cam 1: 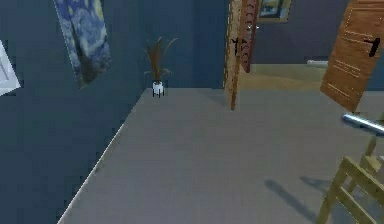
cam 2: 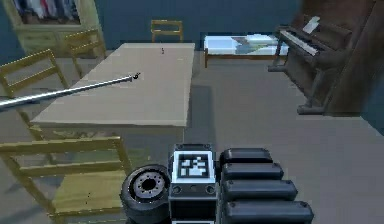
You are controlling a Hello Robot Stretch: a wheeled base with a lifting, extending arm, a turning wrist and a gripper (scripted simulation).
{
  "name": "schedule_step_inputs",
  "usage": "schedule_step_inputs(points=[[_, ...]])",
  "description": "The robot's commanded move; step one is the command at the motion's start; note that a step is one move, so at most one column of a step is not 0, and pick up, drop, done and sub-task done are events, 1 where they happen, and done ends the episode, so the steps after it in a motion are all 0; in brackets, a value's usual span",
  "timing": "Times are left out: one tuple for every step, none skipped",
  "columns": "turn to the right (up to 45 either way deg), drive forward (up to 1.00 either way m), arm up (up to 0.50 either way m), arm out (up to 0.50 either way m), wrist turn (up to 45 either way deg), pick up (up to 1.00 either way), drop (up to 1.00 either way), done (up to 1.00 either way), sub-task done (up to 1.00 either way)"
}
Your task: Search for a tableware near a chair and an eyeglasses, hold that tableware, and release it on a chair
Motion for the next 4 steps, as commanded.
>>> schedule_step_inputs(points=[[0.0, 0.95, 0.00, 0.00, 0.0, 0.00, 0.00, 0.00, 0.00], [33.0, 0.00, 0.00, 0.00, 0.0, 0.00, 0.00, 0.00, 0.00], [0.0, 0.05, 0.00, 0.00, 0.0, 0.00, 0.00, 0.00, 0.00], [6.0, 0.00, 0.00, 0.00, 0.0, 0.00, 0.00, 0.00, 0.00]])
